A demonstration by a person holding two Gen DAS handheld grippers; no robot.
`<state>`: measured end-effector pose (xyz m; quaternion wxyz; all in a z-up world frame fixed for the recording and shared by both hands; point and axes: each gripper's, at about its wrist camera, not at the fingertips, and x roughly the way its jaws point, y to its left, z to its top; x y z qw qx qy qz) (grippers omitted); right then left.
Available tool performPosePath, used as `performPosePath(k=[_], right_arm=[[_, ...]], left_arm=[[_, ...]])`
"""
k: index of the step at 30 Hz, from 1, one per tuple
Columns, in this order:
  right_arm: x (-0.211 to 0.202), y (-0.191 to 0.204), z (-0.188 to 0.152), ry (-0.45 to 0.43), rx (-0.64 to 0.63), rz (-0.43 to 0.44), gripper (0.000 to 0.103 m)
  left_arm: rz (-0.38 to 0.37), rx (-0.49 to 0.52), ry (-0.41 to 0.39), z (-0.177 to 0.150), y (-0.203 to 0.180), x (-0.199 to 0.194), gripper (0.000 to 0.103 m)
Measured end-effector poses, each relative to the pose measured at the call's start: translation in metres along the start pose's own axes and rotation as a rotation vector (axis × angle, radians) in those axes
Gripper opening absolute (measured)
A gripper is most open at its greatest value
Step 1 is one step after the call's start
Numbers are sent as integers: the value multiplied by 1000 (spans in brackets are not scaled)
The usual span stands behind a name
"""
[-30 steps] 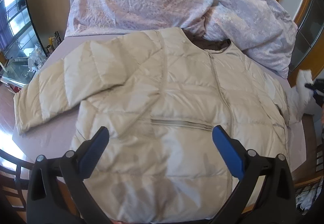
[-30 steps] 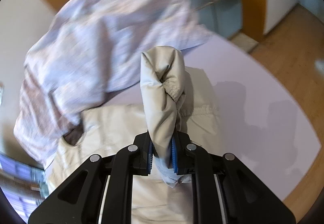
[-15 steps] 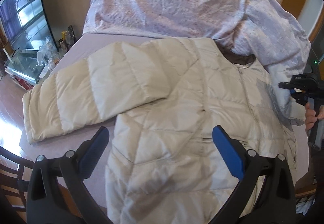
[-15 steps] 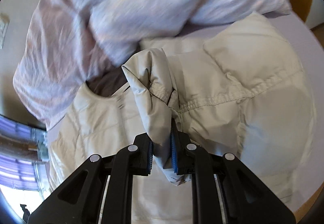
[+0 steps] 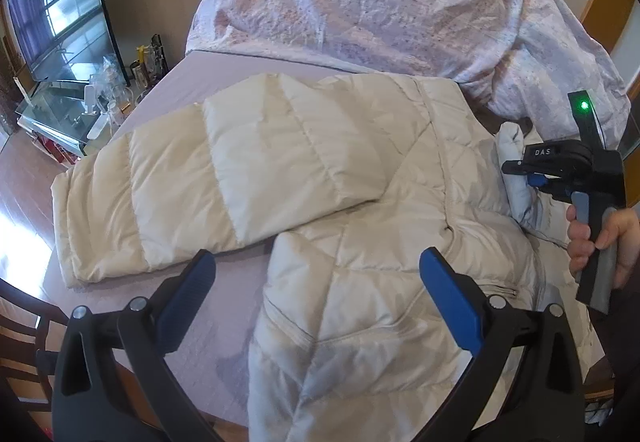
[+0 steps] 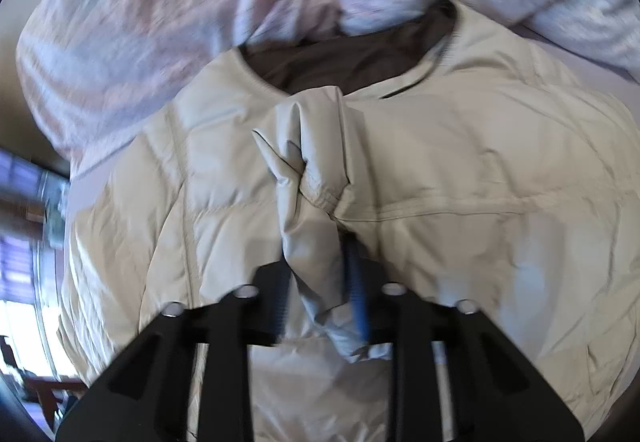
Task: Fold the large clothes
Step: 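Carry the sleeve with the right tool across the jacket front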
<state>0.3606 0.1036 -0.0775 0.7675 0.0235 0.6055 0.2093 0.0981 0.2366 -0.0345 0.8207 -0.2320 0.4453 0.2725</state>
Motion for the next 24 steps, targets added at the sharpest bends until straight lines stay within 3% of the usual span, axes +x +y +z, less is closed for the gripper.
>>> performPosePath(k=[2, 7, 9, 12, 17, 21, 24], right_arm=[[-6, 3, -3, -21, -19, 24, 65], [-41, -17, -3, -190, 8, 73, 65], [-46, -30, 1, -222, 48, 40, 65], [-23, -41, 7, -156, 66, -86, 63], [18, -29, 1, -53, 45, -173, 63], [38, -2, -2, -48, -52, -307, 64], [41, 3, -1, -49, -60, -328, 65]], left_arm=[[2, -9, 2, 1, 4, 2, 101], [15, -23, -1, 4, 15, 4, 101], [21, -28, -6, 5, 18, 4, 101], [37, -39, -2, 6, 27, 7, 101], [63, -86, 7, 10, 56, 12, 101], [84, -143, 10, 15, 92, 13, 101], [102, -197, 15, 18, 124, 14, 101]])
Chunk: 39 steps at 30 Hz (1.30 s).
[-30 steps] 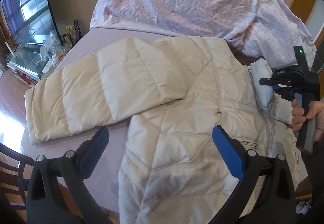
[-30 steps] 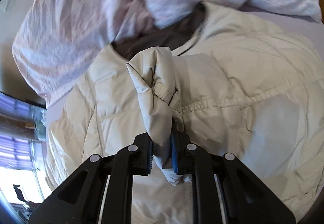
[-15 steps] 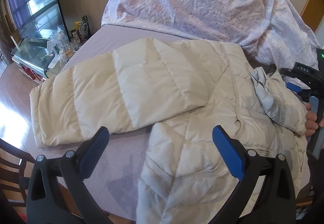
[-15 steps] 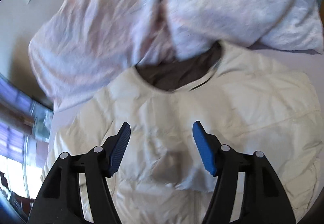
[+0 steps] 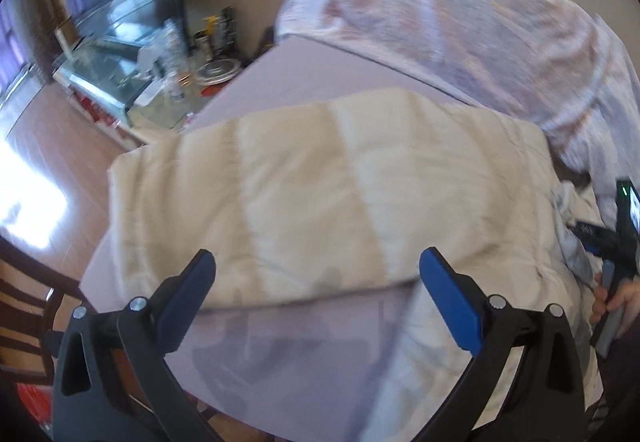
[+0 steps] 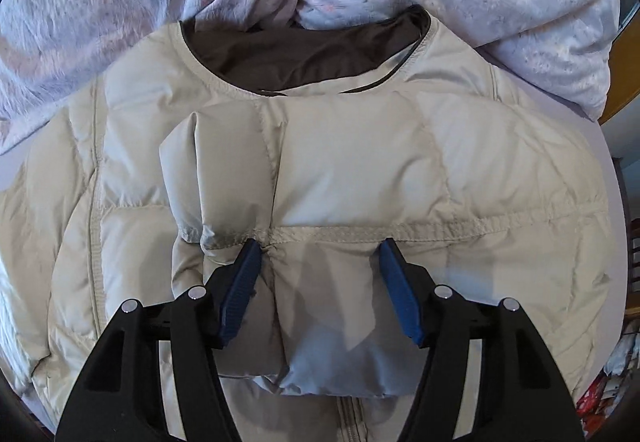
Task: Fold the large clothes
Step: 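Carry the sleeve with the right tool across the jacket front, then grasp the other sleeve with the left tool while the right tool holds its sleeve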
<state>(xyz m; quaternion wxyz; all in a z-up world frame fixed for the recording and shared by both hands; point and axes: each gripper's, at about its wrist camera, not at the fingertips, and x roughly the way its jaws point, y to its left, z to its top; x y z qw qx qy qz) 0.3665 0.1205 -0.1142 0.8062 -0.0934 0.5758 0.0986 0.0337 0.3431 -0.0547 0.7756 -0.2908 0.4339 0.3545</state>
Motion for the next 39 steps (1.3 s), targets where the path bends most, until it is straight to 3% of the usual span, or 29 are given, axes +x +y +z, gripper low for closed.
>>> performPosePath(k=[9, 14, 17, 21, 26, 30, 38, 39], right_arm=[[2, -4, 3, 12, 26, 41, 65], [2, -7, 4, 17, 29, 42, 65], [2, -8, 5, 17, 30, 43, 66], [1, -7, 3, 16, 33, 39, 66], [1, -4, 2, 14, 36, 40, 66], [0, -6, 0, 10, 41, 43, 66], [-1, -5, -3, 3, 34, 45, 66], [-1, -5, -3, 1, 33, 45, 66]], left_arm=[[-41, -213, 40, 24, 115, 24, 101], [-79, -307, 64, 22, 149, 33, 89], [-91, -340, 69, 18, 160, 35, 84], [-140, -382, 108, 11, 167, 49, 69], [-132, -390, 87, 9, 167, 47, 67], [-152, -415, 90, 6, 166, 47, 42], [-139, -428, 79, 6, 156, 47, 31], [-136, -424, 74, 6, 154, 47, 26]])
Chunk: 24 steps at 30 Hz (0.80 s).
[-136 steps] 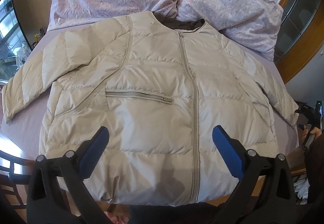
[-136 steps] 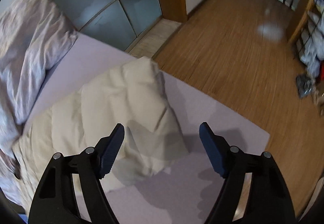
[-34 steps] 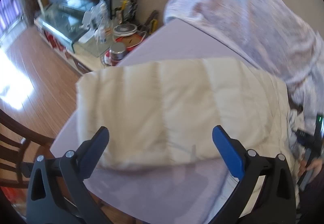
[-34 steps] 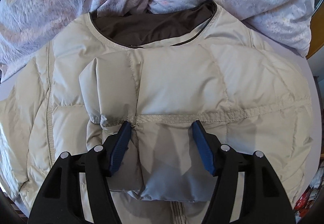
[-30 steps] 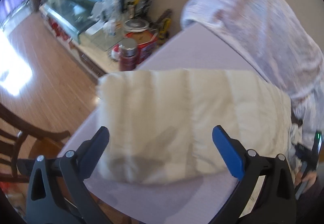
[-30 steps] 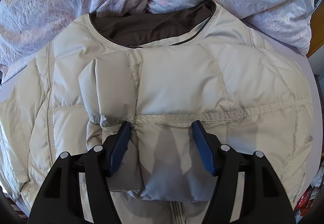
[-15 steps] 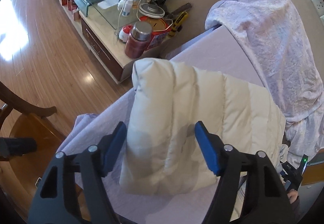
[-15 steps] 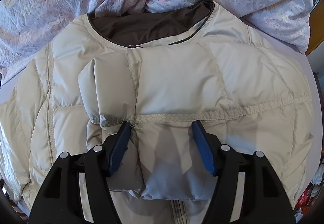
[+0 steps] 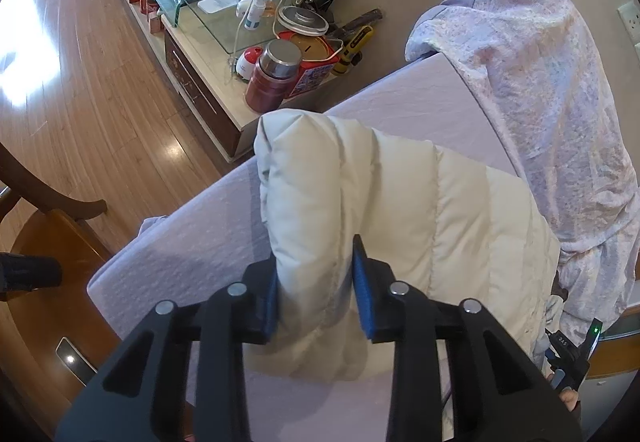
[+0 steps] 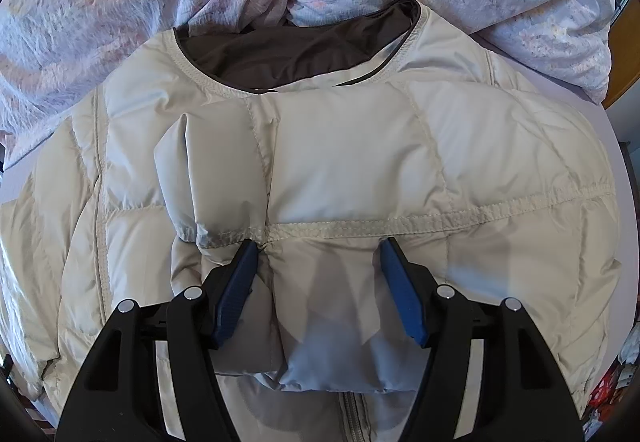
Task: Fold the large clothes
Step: 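Grasp the other sleeve with the left tool while the right tool holds its sleeve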
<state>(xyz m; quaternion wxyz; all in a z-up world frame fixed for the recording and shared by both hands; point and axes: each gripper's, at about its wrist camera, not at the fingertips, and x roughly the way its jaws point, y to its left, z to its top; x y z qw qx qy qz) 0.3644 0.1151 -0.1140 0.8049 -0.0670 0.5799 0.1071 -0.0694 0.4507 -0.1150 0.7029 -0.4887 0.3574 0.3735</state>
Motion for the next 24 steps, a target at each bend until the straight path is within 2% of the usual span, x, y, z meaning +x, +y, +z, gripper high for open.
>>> performPosePath(k=[3, 8, 12, 16, 24], right_arm=[[-1, 0, -1, -2, -1, 5, 66], [-1, -11, 2, 0, -1, 34, 68], [-1, -17, 2, -1, 1, 54, 69], [-6, -25, 3, -2, -3, 80, 69], [-28, -56, -2, -30, -9, 139, 74]], left_arm=[[-13, 6, -17, 1, -8, -4, 14], [-83, 65, -78, 7, -39, -28, 11], [-169, 165, -142, 11, -90, -58, 11], [-265, 259, -172, 5, -146, -83, 11], [-488, 432, -130, -29, -274, -105, 11]])
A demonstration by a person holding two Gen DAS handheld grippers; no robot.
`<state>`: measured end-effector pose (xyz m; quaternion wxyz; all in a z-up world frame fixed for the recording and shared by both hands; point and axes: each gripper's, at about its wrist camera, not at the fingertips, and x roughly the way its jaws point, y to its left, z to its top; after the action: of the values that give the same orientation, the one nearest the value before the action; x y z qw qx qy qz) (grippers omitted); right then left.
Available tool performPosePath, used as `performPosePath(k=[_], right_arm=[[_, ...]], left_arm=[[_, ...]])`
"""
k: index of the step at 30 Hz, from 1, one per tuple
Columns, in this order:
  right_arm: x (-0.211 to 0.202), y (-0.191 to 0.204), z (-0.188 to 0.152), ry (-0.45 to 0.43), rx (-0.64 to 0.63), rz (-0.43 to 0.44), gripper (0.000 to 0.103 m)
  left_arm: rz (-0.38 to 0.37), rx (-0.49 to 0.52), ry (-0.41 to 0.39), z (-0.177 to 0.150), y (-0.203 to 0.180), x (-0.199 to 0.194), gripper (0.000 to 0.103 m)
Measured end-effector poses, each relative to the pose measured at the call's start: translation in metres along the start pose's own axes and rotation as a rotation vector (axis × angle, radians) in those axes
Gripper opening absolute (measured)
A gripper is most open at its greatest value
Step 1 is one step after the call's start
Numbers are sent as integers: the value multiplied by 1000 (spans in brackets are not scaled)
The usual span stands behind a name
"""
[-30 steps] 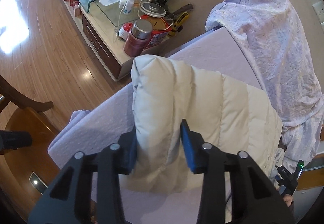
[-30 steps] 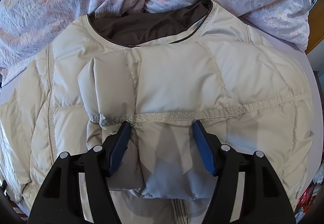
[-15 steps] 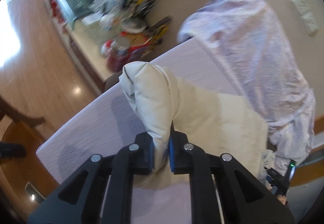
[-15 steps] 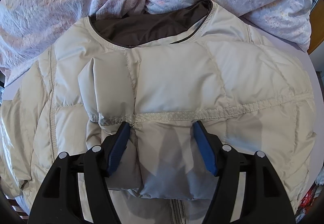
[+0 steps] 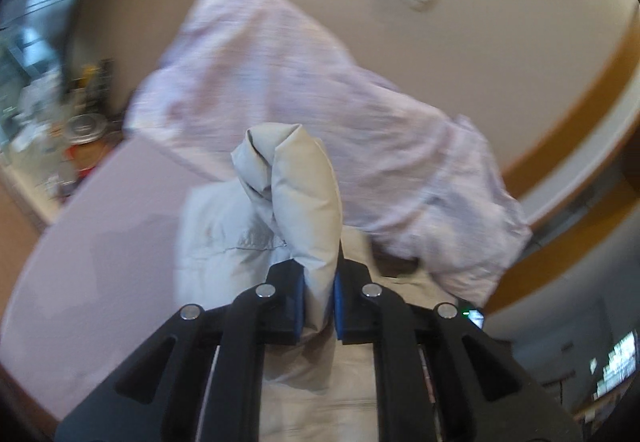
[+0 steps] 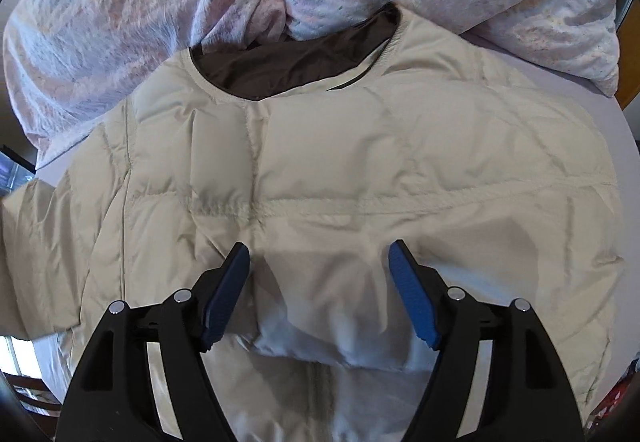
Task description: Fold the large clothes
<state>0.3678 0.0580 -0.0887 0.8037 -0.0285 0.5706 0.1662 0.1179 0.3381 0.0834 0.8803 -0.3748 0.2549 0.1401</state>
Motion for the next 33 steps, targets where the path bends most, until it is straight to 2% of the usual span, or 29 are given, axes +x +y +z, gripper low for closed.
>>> performPosePath(k=[1, 7, 13, 21, 33], right_arm=[[-4, -3, -1, -5, 2, 2, 74], [-29, -46, 0, -38, 54, 21, 74], [-49, -89, -10, -70, 103, 18, 74], [-56, -119, -17, -80, 129, 7, 74], [-59, -132, -20, -83, 127, 11, 74]], left_arm=[[-40, 23, 12, 2, -21, 9, 11], [-165, 118, 95, -6, -108, 59, 11], [-209, 165, 197, -35, -163, 114, 11], [-189, 161, 311, -72, -184, 176, 11], [-128, 174, 418, -113, -194, 230, 11]])
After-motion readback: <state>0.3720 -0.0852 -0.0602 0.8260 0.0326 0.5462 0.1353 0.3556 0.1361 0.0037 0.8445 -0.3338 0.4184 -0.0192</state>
